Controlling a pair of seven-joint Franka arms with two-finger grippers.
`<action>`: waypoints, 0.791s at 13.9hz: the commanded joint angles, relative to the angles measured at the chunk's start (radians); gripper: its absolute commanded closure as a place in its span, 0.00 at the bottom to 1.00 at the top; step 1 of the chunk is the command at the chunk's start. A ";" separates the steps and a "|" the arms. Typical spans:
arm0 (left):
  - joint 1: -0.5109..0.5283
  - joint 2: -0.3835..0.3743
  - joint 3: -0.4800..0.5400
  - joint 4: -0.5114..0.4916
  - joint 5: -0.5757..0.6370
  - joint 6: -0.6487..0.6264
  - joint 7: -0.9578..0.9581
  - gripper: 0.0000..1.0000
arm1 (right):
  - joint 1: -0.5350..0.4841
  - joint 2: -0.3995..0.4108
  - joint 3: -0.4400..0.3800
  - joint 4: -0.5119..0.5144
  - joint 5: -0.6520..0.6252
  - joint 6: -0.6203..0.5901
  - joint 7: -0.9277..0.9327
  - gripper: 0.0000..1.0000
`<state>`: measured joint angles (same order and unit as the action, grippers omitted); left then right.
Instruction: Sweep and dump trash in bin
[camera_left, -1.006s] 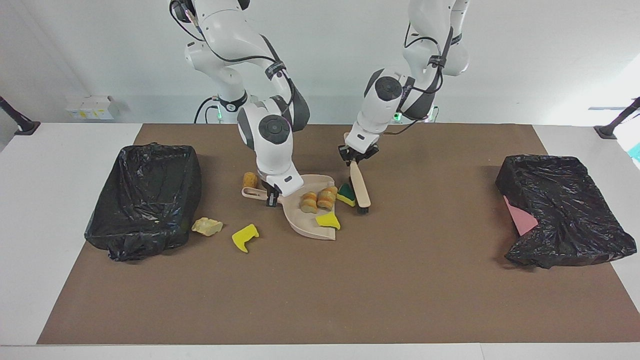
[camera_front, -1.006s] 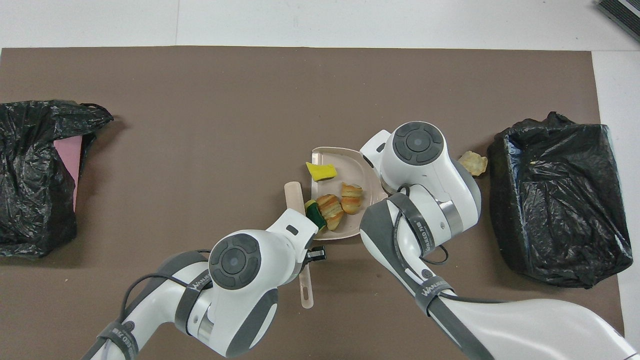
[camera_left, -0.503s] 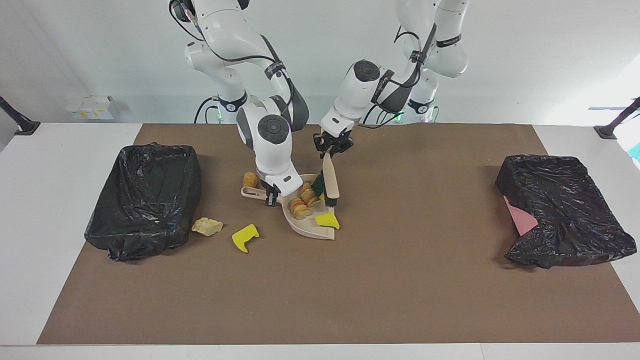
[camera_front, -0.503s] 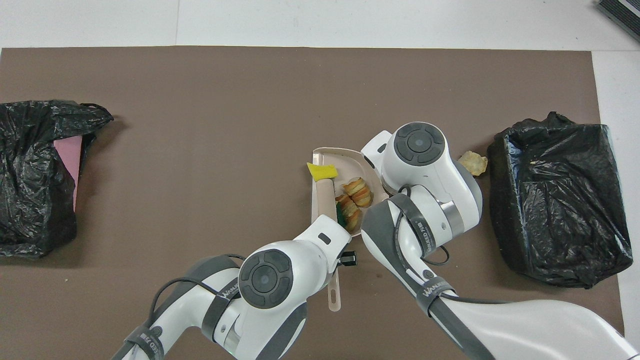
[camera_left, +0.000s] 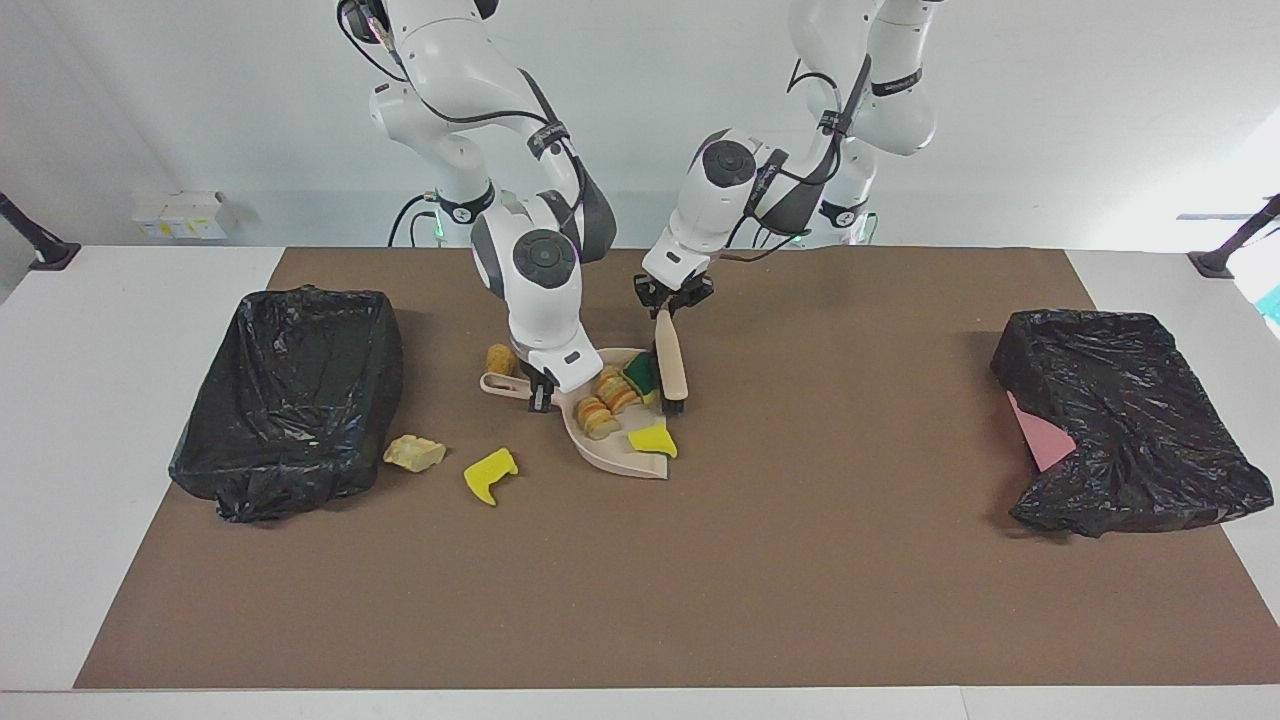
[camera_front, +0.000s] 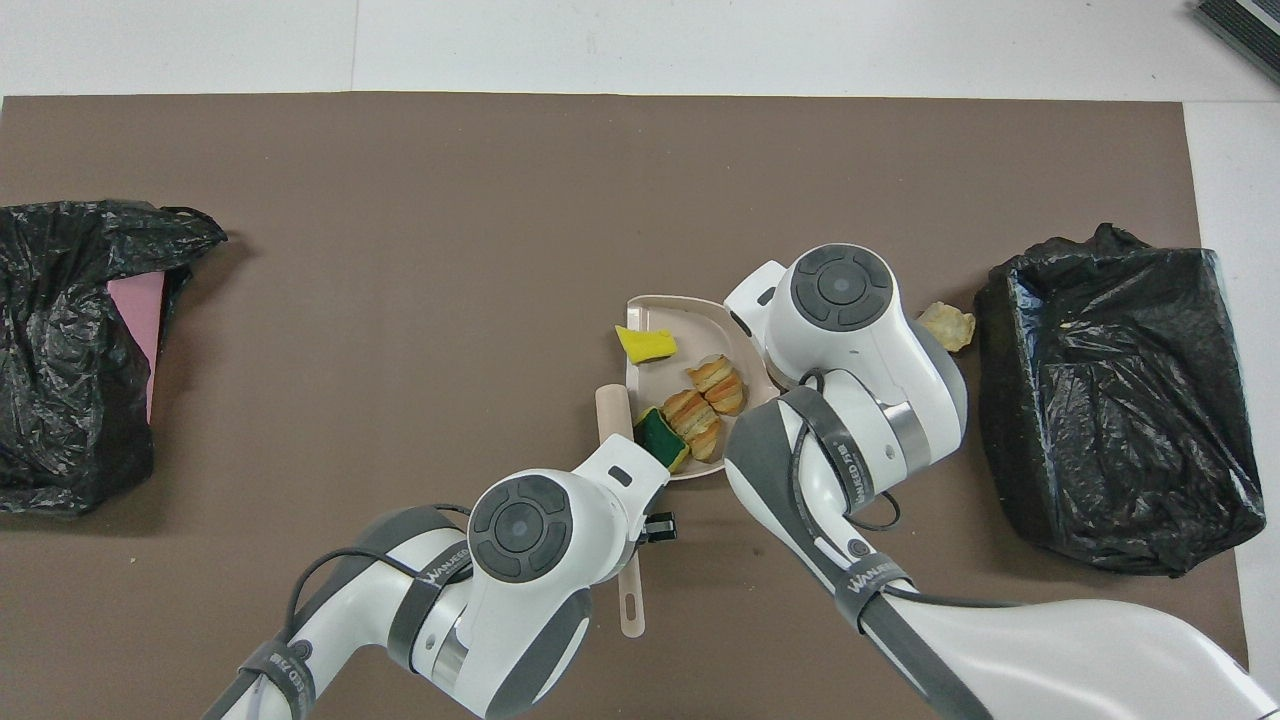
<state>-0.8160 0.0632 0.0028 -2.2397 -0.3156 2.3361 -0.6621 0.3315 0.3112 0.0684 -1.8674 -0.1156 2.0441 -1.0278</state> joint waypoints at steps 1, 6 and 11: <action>0.040 -0.025 -0.001 -0.031 0.013 -0.053 0.009 1.00 | -0.017 -0.021 0.007 -0.033 -0.015 0.007 0.014 1.00; 0.155 -0.025 -0.001 -0.027 0.104 -0.104 -0.005 1.00 | -0.022 -0.017 0.007 -0.009 -0.015 0.022 0.012 1.00; 0.121 -0.036 -0.004 -0.029 0.168 -0.127 -0.149 1.00 | -0.124 -0.116 0.008 -0.021 0.000 -0.004 -0.085 1.00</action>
<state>-0.6675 0.0514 -0.0011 -2.2482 -0.1864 2.2272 -0.7109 0.2688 0.2705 0.0671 -1.8606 -0.1161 2.0517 -1.0469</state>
